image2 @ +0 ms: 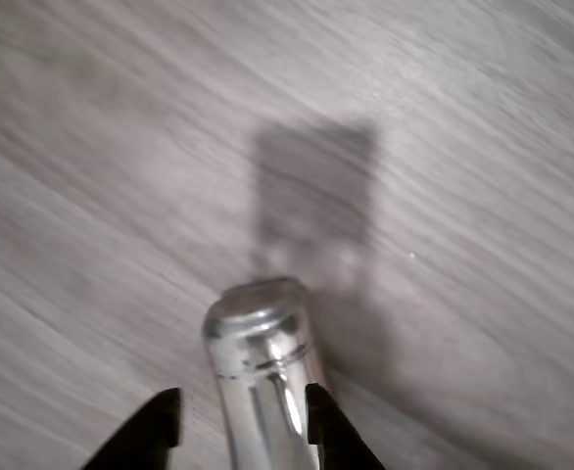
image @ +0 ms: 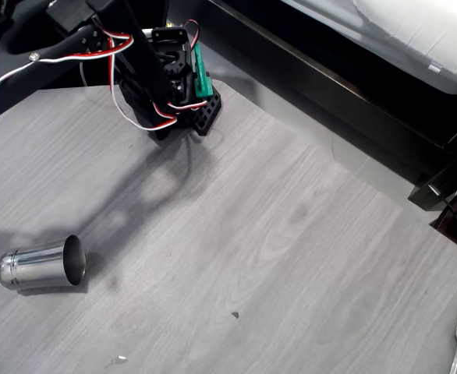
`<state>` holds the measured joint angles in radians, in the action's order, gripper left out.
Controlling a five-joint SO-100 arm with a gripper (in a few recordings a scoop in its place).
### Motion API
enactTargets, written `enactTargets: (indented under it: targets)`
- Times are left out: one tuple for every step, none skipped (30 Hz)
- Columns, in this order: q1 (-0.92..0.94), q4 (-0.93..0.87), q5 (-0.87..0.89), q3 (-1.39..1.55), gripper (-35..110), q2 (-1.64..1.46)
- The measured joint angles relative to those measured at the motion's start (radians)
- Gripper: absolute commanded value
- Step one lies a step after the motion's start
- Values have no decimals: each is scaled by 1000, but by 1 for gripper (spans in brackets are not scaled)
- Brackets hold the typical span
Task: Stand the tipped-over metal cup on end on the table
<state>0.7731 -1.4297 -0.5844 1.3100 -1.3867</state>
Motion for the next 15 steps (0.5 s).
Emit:
enactTargets:
  targets:
    - [-6, -8, 0, 0, 34, 9]
    - [-12, -15, 0, 0, 36, 21]
    - [-17, -20, 0, 0, 36, 37]
    - [-18, -23, 0, 0, 36, 52]
    - [-18, -23, -5, 0, 37, 66]
    - [-14, -25, -11, 0, 37, 80]
    - [-12, -25, -18, 0, 37, 94]
    - [-14, -25, -26, 0, 37, 106]
    - [-17, -25, -35, 0, 37, 117]
    - [-21, -25, -44, 0, 37, 126]
    - [-23, -26, -54, 0, 37, 137]
    - [-25, -29, -61, 0, 37, 146]
    - [-23, -31, -71, 0, 37, 155]
    - [-21, -31, -81, 0, 37, 163]
    - [-20, -31, -91, 0, 37, 169]
